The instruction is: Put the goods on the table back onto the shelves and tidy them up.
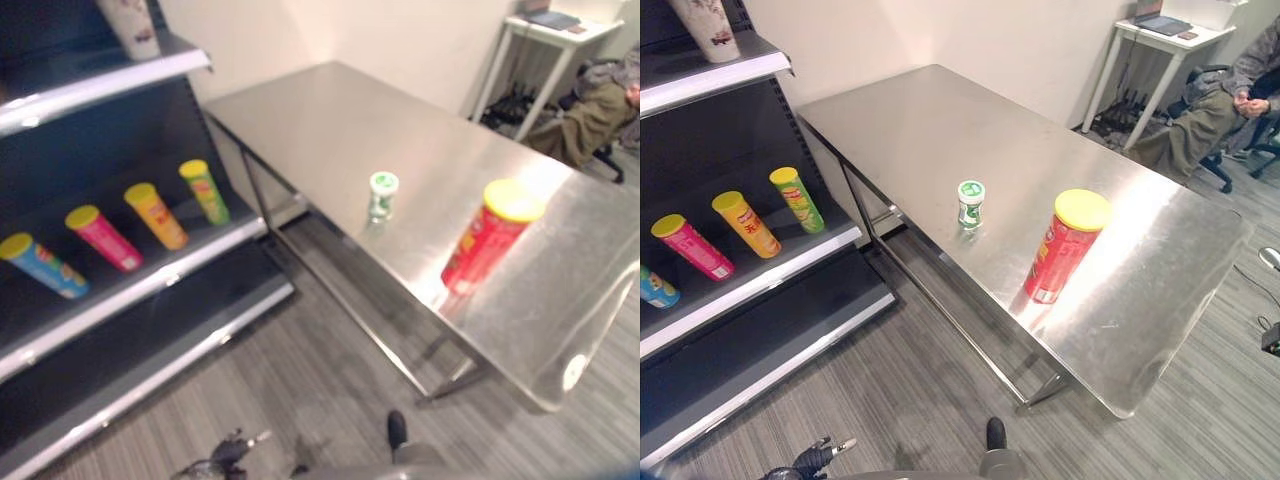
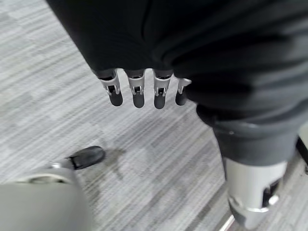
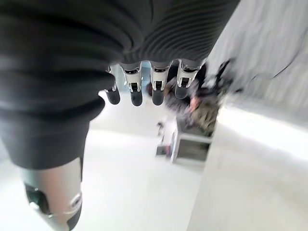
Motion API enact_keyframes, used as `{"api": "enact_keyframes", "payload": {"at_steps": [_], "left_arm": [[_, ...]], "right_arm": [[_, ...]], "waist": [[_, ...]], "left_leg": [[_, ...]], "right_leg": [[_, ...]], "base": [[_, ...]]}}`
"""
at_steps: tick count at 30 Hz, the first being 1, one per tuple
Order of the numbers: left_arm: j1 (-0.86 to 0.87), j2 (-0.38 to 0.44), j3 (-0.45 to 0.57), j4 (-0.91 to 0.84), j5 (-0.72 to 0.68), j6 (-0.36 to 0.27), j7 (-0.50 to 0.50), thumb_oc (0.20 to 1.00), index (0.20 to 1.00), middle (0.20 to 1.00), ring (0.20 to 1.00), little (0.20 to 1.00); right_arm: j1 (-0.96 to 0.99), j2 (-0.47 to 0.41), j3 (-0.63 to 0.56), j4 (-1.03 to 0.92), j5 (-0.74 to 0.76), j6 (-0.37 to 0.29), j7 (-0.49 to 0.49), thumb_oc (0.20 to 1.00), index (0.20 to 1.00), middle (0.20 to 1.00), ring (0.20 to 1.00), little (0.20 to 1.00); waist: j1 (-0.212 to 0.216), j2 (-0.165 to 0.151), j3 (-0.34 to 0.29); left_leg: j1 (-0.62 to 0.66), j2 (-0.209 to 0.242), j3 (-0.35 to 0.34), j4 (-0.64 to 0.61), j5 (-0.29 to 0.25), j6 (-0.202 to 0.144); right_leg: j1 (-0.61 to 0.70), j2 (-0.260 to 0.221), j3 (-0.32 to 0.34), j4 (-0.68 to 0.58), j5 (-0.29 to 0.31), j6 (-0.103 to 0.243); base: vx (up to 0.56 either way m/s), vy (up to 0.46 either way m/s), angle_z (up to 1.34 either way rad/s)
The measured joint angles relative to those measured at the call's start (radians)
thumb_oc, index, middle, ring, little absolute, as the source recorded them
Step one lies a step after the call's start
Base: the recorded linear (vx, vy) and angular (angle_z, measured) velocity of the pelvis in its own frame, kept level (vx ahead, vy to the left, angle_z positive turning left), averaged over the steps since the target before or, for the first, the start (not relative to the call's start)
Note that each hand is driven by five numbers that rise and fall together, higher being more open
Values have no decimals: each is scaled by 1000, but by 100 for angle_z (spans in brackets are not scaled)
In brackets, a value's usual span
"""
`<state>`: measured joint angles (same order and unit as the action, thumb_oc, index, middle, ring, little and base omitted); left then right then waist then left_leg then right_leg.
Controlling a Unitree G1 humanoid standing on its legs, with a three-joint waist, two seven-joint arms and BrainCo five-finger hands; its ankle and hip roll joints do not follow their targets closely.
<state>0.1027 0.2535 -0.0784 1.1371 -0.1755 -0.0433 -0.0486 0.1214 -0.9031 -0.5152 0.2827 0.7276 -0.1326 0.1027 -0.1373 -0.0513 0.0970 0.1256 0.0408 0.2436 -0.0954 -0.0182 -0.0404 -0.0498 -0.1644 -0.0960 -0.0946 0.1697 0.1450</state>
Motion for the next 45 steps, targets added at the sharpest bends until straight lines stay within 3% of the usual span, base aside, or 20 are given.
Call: {"api": "enact_keyframes", "payload": {"at_steps": [7,13,21,33,45], "left_arm": [[23,0,1,-5,2,-7,-30,1000,1000,1000,1000,1000],[25,-1,1,-31,12,-28,-44,1000,1000,1000,1000,1000],[25,-1,0,-39,40,-29,-44,1000,1000,1000,1000,1000],[48,-5,0,-39,39,-30,-27,1000,1000,1000,1000,1000],[54,-8,0,-39,39,-30,-30,1000,1000,1000,1000,1000]], "right_arm": [[49,-74,0,-203,-1,45,167,1000,1000,1000,1000,1000],[84,-137,16,-345,-57,57,250,1000,1000,1000,1000,1000],[60,-150,153,-341,-184,59,243,1000,1000,1000,1000,1000],[-61,-146,218,-283,-365,34,91,1000,1000,1000,1000,1000],[-76,-146,242,-269,-353,38,171,1000,1000,1000,1000,1000]], "waist": [[2,9,-20],[4,8,-43],[8,10,-54],[37,37,-56],[68,37,-49]], "left_leg": [[1,-1,-11,0,0,0],[1,0,-13,0,1,-1],[-1,0,-12,0,1,-1],[-3,8,-50,0,3,-3],[-13,11,-96,0,5,-5]], "right_leg": [[7,-3,-9,0,-2,0],[8,-4,-13,0,-11,10],[6,-6,-12,-1,-14,9],[28,-3,-53,-1,-19,-3],[45,-4,-100,-1,-30,0]], "base": [[0,-16,4],[-6,0,0],[-8,-1,0],[9,-22,9],[6,-14,12]]}}
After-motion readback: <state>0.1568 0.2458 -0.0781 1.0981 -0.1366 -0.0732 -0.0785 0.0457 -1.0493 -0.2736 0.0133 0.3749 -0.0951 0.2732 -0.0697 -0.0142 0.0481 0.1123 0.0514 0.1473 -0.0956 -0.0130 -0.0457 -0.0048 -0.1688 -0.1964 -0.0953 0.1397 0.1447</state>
